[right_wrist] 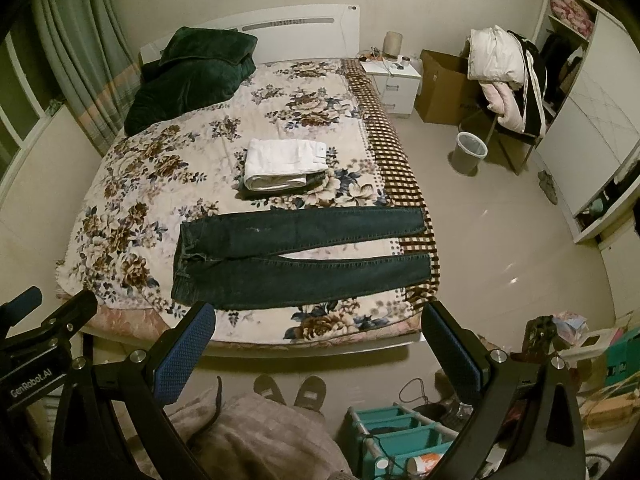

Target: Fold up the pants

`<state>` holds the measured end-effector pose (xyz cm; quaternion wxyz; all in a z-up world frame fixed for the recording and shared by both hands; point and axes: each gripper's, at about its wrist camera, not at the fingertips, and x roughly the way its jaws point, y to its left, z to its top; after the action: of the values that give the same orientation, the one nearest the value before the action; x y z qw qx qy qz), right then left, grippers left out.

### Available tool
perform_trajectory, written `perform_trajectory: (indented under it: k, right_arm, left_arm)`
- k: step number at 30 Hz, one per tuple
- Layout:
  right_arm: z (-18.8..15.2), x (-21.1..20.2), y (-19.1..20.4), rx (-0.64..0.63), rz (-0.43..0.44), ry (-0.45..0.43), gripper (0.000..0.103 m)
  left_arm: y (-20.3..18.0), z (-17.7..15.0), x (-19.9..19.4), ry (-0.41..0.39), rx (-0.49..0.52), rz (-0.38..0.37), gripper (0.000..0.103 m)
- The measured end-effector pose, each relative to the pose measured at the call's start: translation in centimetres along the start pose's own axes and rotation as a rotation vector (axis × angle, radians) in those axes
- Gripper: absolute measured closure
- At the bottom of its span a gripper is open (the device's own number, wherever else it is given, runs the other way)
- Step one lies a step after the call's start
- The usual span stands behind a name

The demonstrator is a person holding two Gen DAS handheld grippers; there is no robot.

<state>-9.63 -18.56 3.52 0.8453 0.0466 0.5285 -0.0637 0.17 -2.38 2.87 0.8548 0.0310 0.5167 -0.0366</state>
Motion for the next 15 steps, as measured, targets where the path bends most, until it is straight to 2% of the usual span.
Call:
perform_trajectory:
  k: [5, 9, 12, 15]
  right_arm:
    - [-1.1, 0.6, 0.2, 0.011, 0.008, -0.001, 0.000]
    - [-1.2, 1.6, 0.5, 0.020, -0.005, -0.001, 0.000]
    - [-0.3, 3.5, 0.7, 0.050, -0.024, -0.031, 0.000]
    - [1.2, 6.3, 0.5, 0.080, -0.045, -0.068, 0.000]
  left_arm:
    - [0.2, -0.2, 0.1, -0.001, 0.001, -0.004, 0.000]
    - [-0.3, -0.2, 0.9, -0.053, 0.012, 0.007, 0.000]
    - [-0.4, 0.6, 3.2, -0.115, 0.011, 0.032, 0.000]
    - [-0.2, 1.8, 6.3, -0.130, 0.008, 0.047, 0.000]
